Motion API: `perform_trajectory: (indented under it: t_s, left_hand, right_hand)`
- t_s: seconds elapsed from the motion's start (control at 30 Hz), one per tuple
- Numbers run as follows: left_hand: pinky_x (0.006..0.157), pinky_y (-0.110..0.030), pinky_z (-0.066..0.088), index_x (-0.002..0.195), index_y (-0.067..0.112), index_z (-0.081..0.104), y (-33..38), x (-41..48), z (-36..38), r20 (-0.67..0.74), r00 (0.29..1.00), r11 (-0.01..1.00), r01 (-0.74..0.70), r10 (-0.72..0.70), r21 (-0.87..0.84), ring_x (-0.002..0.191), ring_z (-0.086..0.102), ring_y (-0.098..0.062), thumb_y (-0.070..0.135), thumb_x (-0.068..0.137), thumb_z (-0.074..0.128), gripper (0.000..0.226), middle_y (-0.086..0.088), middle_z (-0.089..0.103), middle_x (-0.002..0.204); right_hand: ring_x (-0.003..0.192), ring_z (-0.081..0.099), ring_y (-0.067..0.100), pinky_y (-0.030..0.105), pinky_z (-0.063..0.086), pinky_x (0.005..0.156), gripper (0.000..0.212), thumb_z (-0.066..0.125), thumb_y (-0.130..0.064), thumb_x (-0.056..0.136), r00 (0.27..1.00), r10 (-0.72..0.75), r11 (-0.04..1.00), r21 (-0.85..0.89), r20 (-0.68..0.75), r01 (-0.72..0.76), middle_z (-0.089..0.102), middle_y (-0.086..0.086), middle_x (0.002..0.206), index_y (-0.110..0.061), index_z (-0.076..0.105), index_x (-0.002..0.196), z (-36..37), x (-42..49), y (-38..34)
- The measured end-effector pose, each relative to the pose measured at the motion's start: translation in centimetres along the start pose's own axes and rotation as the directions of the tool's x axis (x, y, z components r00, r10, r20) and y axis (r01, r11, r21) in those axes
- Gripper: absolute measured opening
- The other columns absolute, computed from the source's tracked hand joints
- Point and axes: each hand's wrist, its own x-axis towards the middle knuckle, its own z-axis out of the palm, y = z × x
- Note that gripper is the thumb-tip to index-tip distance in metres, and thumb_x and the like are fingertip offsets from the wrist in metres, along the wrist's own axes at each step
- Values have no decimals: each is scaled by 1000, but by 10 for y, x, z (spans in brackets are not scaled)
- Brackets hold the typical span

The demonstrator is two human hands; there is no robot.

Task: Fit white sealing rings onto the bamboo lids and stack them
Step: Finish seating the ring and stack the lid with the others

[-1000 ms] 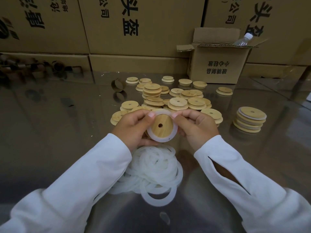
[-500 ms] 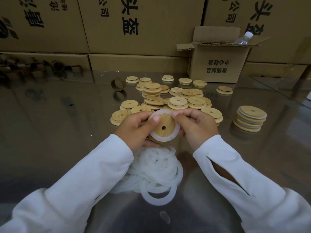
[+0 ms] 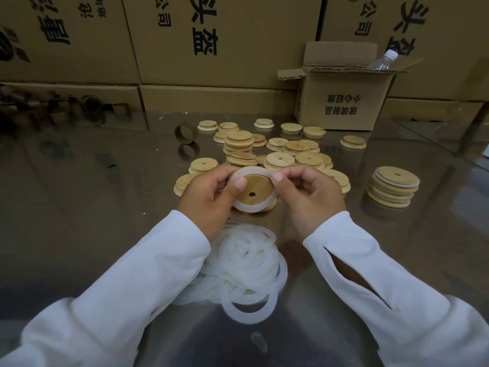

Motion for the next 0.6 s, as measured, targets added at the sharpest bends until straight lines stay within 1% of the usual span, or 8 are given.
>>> perform_trajectory:
  t_s: [0.1,0.2,0.27,0.37,0.5,0.6]
  left_hand:
    - [58,-22,55,88,29,61,0,0,0,-21,1000,1000,-23,23,11,74,65,-9,13,92,48,21,18,67,70]
    - [57,-20,55,89,29,61,0,0,0,-29,999,1000,-16,16,-1,74,66,-6,14,92,47,21,20,67,71]
    - [58,-22,56,89,30,61,0,1,0,-36,999,1000,-3,2,-30,75,66,-8,15,92,47,21,21,67,73]
    - [59,-26,57,89,30,62,-1,1,-1,-27,999,997,26,-28,-72,79,68,-14,17,92,47,20,19,68,75]
    - [56,-24,55,90,27,64,0,2,-2,-50,996,984,67,-76,-163,79,69,-12,20,91,48,17,13,71,77]
    - [57,-26,56,89,23,65,1,4,-3,-78,989,963,102,-125,-251,82,70,-19,27,87,51,15,3,71,83]
  right_hand:
    - [61,52,6,17,47,62,16,65,-14,82,1000,-21,999,-32,-22,20,60,-7,67,-23,63,70,-1,-1,0]
    - [61,53,6,19,48,63,17,64,-12,83,999,-37,999,-33,-15,36,60,-7,67,-22,61,69,1,-2,-2]
    - [59,53,2,16,48,61,19,64,-10,83,999,-40,999,-19,-7,40,60,-7,66,-22,60,69,2,-2,-3]
    - [53,53,-3,8,44,56,16,63,-8,83,1000,-21,1000,24,18,20,59,-6,62,-18,61,71,1,-2,-6]
    - [51,56,-3,6,41,50,8,62,-12,83,998,44,993,107,48,-49,63,-10,60,-18,64,77,-2,-3,-9]
    - [51,58,-2,7,42,49,3,64,-14,82,995,79,988,129,64,-87,64,-8,62,-16,64,82,1,-6,-8]
